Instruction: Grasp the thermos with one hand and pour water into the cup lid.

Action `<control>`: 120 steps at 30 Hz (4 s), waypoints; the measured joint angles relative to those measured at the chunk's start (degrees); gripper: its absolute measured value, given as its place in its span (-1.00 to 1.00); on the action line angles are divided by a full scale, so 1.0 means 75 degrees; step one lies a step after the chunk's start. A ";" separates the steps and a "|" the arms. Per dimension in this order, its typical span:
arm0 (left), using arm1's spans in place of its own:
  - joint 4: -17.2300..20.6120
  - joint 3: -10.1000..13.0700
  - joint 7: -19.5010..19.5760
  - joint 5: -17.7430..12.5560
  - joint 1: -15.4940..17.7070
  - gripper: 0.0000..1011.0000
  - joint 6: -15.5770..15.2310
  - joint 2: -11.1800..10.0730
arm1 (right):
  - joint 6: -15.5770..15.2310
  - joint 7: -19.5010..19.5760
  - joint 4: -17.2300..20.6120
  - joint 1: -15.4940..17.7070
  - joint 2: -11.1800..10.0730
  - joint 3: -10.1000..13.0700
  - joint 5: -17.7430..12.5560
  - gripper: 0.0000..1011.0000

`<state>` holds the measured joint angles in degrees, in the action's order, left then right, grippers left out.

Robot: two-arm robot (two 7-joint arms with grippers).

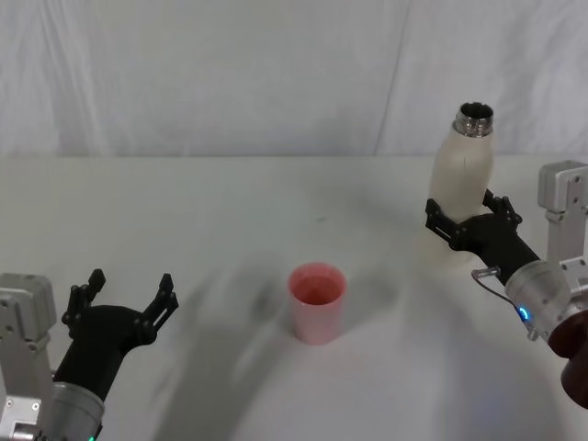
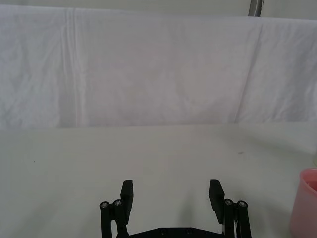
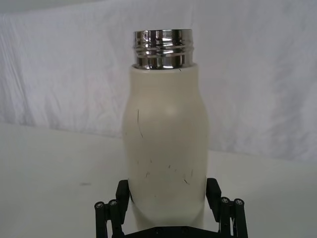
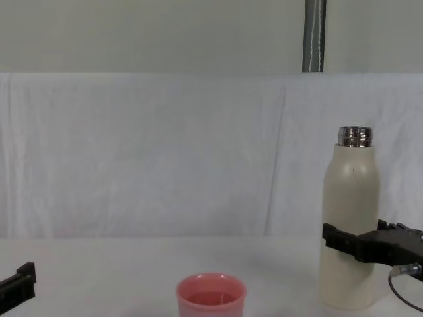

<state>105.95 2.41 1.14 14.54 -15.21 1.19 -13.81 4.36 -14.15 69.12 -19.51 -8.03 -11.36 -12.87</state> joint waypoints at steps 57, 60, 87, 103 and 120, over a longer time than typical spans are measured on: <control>0.0000 0.0000 0.0000 0.0000 0.0000 0.98 0.0000 0.0000 | -0.0177 0.0515 0.2833 0.2393 -0.0320 0.0394 0.0333 0.98; 0.0000 0.0000 0.0000 0.0000 0.0000 0.98 0.0000 0.0000 | -0.0215 0.0451 0.2902 0.2449 -0.0324 0.0357 0.0331 0.98; 0.0000 0.0000 0.0000 0.0000 0.0000 0.98 0.0000 0.0000 | -0.0144 -0.0321 0.3196 0.2673 -0.0761 0.0043 -0.0257 0.98; 0.0000 0.0000 0.0000 0.0000 0.0000 0.98 0.0000 0.0000 | -0.0003 -0.0559 0.3141 0.2616 -0.0948 -0.0120 -0.0616 0.98; 0.0000 0.0000 0.0000 0.0000 0.0000 0.98 0.0000 0.0000 | 0.0040 -0.0664 0.3126 0.2563 -0.1084 -0.0272 -0.0890 0.98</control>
<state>105.95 2.41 1.14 14.54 -15.21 1.19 -13.81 4.66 -19.12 92.57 -0.29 -16.16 -13.41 -19.55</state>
